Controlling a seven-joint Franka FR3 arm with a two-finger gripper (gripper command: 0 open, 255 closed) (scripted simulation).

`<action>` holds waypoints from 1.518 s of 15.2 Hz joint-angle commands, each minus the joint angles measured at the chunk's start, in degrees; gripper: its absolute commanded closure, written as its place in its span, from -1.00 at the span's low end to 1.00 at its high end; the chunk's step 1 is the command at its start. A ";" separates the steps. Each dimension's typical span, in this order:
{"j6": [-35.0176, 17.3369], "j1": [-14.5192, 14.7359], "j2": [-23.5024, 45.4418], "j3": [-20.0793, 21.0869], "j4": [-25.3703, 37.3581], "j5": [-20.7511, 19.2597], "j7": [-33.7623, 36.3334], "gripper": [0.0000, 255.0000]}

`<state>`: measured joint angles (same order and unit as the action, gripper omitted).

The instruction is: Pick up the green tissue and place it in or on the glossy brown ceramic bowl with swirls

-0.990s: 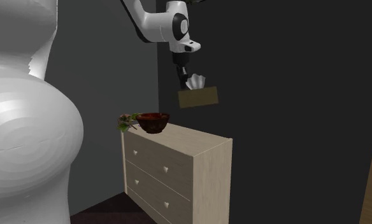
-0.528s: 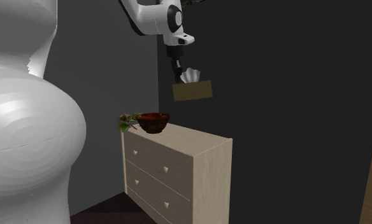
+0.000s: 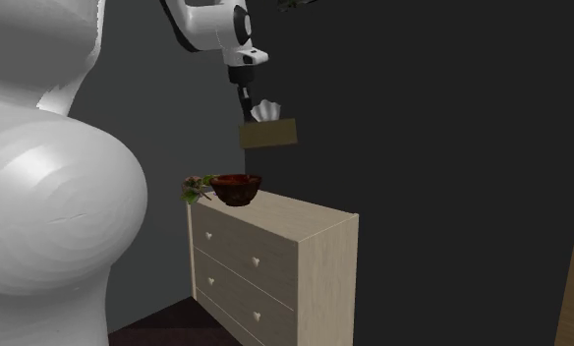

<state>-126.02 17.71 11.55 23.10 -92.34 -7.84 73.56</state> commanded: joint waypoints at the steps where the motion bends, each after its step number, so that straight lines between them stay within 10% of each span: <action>1: 2.05 2.35 2.61 0.58 4.25 -2.40 3.29 1.00; 7: 8.28 9.71 9.89 1.36 16.44 -8.18 10.67 1.00; 23: -3.80 8.77 9.96 0.55 4.27 -9.52 12.88 1.00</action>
<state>-129.04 26.54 21.47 23.72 -87.37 -17.25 86.31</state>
